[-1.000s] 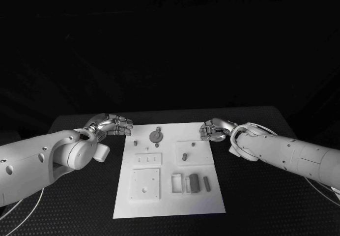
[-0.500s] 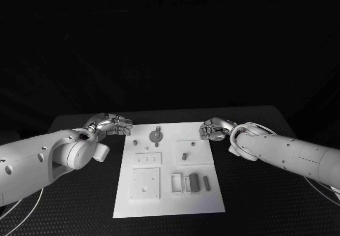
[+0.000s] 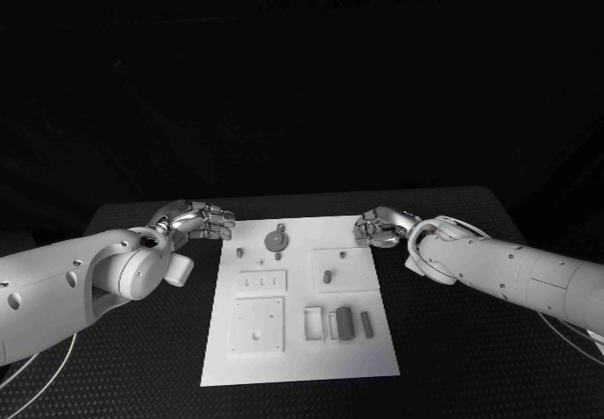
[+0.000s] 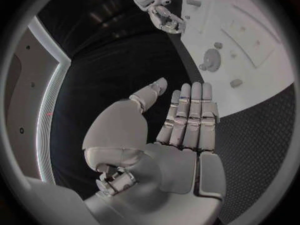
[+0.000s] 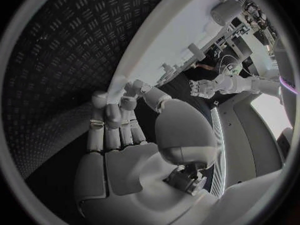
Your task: Assemble the parts on the task board
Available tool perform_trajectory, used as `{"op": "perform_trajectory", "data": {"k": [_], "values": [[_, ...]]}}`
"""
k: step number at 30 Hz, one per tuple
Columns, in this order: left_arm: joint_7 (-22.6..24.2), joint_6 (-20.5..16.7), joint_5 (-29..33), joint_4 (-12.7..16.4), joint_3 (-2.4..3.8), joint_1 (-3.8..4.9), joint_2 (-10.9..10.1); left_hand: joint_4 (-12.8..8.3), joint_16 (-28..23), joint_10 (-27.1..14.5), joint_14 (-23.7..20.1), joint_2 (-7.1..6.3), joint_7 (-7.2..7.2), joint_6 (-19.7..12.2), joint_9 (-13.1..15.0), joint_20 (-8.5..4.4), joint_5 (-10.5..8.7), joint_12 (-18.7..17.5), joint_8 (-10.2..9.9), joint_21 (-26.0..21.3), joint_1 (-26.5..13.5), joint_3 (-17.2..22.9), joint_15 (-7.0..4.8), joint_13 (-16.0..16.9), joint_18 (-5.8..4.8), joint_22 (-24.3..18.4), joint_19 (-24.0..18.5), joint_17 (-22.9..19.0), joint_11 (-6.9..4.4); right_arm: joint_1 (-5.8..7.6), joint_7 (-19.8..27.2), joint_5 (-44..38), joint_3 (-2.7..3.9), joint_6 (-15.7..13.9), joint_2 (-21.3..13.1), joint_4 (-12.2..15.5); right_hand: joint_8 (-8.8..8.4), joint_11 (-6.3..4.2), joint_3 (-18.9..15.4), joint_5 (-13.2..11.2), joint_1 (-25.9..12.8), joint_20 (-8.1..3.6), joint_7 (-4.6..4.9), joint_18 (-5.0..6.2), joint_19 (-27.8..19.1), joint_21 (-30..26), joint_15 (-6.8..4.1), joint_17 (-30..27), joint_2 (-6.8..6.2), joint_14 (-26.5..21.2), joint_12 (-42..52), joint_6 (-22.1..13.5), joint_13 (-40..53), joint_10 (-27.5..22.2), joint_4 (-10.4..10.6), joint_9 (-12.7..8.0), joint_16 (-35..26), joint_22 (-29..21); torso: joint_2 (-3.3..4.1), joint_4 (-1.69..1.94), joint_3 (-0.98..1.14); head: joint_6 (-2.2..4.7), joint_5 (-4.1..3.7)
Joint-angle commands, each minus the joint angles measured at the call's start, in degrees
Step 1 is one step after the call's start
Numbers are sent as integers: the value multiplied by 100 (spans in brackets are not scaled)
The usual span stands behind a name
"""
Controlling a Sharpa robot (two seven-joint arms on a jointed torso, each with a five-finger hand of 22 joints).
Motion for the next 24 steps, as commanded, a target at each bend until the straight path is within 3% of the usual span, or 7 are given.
{"op": "perform_trajectory", "data": {"k": [1, 16, 22, 24], "values": [[40, 85, -40, 10, 4, 4, 10, 17, -35, 6, 34, 14, -7, 16, -3, 2, -33, -13, -24, -35, -31, -29, 15, 1, 74, 11, 35, 11, -1, -3, -30, -32, 1, -226, 3, 35, 39, -161, 7, -13, -8, -5, -138, 40, 64, 39, -16, 11, 44, 48, 39, 1241, 4, -102, -37, 23, 43, 100, -1, -3, 2, 7, 3], [3, 231, -298, 2, 5, 8, 17, 107, -21, 409, 191, 136, -169, 443, 59, -45, -42, 56, 100, -23, -117, -33, -45, 82, 94, 79, 164, 105, -170, 4, -301, 90, 26, -471, -82, 298, 80, -207, 48, -12, -34, -59, -182, 40, 147, 99, -60, 232, 88, 290, 78, 1334, 16, 14, -117, 76, 85, 99, 1, -7, 5, 34, 0], [-263, 284, -517, 61, 33, 26, 25, 169, -40, 480, 226, 68, -185, 511, 33, -66, -106, -12, 32, -31, -258, -88, -56, 85, 85, 108, 199, 140, -183, 192, -571, -163, 62, -421, -146, 660, 86, -215, 52, -13, -39, -70, -190, 40, 163, 111, -70, 270, 81, 332, 82, 1350, 16, 34, -131, 84, 91, 99, -3, -22, 5, 86, -10], [-397, 333, -548, 68, 37, 33, 50, 207, -59, 500, 225, 27, -191, 529, 22, -67, -264, -47, 0, -45, -323, -113, -56, 85, 86, 116, 198, 151, -185, 248, -676, -285, 64, -407, -161, 813, 86, -216, 53, -13, -39, -72, -191, 40, 166, 113, -72, 261, 76, 328, 82, 1352, 16, 37, -134, 86, 92, 99, -14, -45, 5, 89, 10]]}}
